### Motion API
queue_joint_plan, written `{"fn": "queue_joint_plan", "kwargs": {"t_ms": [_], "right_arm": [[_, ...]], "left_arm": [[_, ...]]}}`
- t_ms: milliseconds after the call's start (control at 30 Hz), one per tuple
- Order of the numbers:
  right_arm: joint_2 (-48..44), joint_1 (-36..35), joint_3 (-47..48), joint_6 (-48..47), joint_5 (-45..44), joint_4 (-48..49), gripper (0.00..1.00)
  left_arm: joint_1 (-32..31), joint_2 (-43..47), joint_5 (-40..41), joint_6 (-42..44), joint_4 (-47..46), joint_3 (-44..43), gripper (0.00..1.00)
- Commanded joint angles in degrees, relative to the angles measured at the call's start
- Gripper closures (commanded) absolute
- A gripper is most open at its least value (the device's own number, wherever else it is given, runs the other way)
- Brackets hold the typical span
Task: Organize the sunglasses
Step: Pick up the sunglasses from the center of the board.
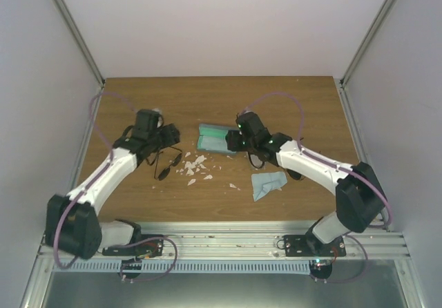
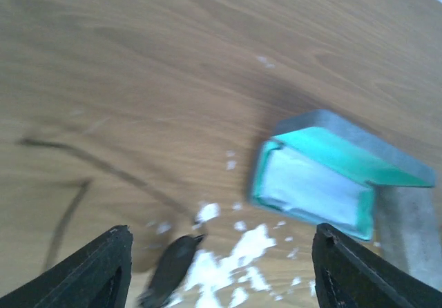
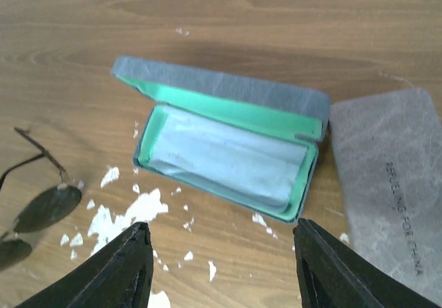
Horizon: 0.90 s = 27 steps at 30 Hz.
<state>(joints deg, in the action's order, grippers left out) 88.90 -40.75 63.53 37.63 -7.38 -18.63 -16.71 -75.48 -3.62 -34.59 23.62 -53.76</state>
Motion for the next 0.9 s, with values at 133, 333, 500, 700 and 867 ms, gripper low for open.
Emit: {"fn": "queue_joint_plan", "kwargs": {"t_ms": [133, 333, 500, 700, 867], "right_arm": [[-6.88, 0.47, -8.35, -0.51, 5.66, 1.79, 0.44], [-8.97, 0.46, -10.76, -1.02, 7.13, 2.09, 0.45], [-9.39, 0.43, -10.70, -1.79, 8.65, 2.10, 0.45], [-8.43, 0.44, -9.18, -3.63, 11.14, 1.25, 0.46], [-7.10, 0.36, -8.50, -4.12, 15.05, 1.23, 0.47]], "left_arm": [[13.14, 10.97, 2.57, 3.24, 10.42, 10.80, 0.28], [16.44, 6.66, -9.30, 3.49, 7.38, 13.88, 0.35], [16.45, 2.32, -10.36, 2.56, 3.78, 18.44, 0.46], [16.45, 1.60, -11.24, 2.80, 0.38, 20.30, 0.72], [16.40, 1.87, -10.45, 4.15, -1.40, 18.89, 0.99]]}}
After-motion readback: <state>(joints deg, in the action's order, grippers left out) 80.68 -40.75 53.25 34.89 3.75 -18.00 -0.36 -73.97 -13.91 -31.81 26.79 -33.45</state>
